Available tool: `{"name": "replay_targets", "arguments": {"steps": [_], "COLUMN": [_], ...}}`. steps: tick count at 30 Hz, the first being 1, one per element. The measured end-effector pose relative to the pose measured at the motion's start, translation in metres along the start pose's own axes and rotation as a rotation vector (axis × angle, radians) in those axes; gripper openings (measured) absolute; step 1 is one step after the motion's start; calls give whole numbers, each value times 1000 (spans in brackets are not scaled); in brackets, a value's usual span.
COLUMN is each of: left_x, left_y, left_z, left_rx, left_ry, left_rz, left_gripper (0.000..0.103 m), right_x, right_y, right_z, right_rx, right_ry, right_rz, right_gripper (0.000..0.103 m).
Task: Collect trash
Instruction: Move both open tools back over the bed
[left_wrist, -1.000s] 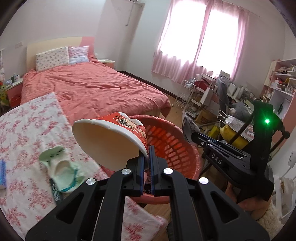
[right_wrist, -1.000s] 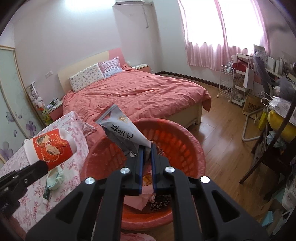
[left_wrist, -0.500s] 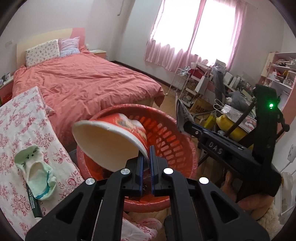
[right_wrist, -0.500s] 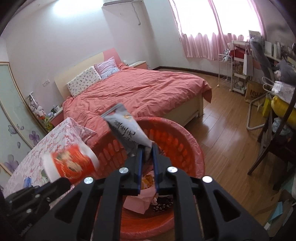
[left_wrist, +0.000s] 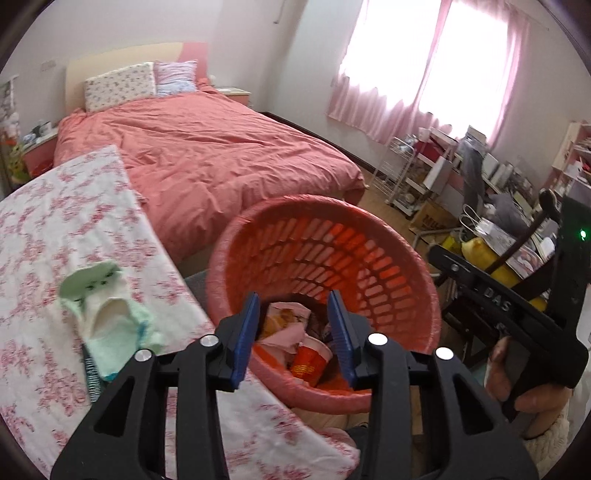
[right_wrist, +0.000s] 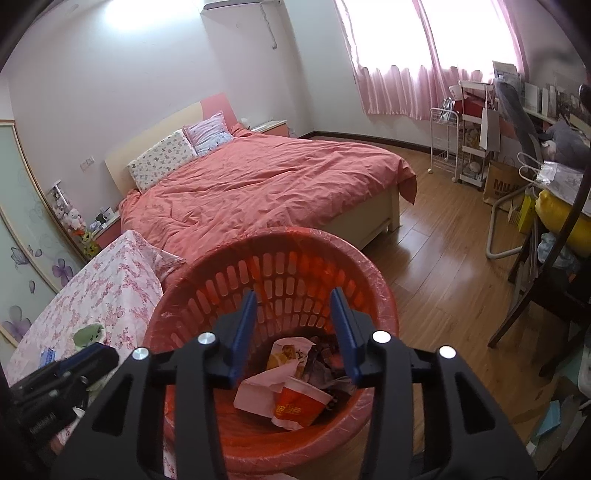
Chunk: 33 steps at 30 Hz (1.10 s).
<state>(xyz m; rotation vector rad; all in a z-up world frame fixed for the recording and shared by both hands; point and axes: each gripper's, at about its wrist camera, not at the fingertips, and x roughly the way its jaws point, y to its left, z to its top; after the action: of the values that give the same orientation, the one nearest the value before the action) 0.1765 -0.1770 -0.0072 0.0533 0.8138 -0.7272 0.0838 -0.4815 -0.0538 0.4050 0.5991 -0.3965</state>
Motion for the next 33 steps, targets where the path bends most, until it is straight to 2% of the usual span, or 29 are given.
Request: {"name": "replay_targets", "arguments": {"steps": [7,13,19,23,29,33], "left_x": [-22,-48,-76,-96,-126,-144], "left_y": [21,59,98,127,166,192], "left_z": [-5,-14,-33,-47,-65,-78], "left_rx": [-26,-96,-140,-185,-258,-313], "left_ry": [-34,-61,-77,-88,-110,-121], "left_rz": [85,175,294,372,449,470], "left_gripper": [43,43,45,48,48,48], "right_x": [-7,-13,-17,-17,-16,-14], "right_y": [19,51,106,147,209,239], "right_z": [-5,-15,-37,-57,-93,-114], "right_rx": [-43,-106,-191,-260,-356,-408], "right_ry": [7,26,76,122,197,243], "right_rz": [17,59,149,215,309,337], "right_gripper": [43,42,42,39,30,27]}}
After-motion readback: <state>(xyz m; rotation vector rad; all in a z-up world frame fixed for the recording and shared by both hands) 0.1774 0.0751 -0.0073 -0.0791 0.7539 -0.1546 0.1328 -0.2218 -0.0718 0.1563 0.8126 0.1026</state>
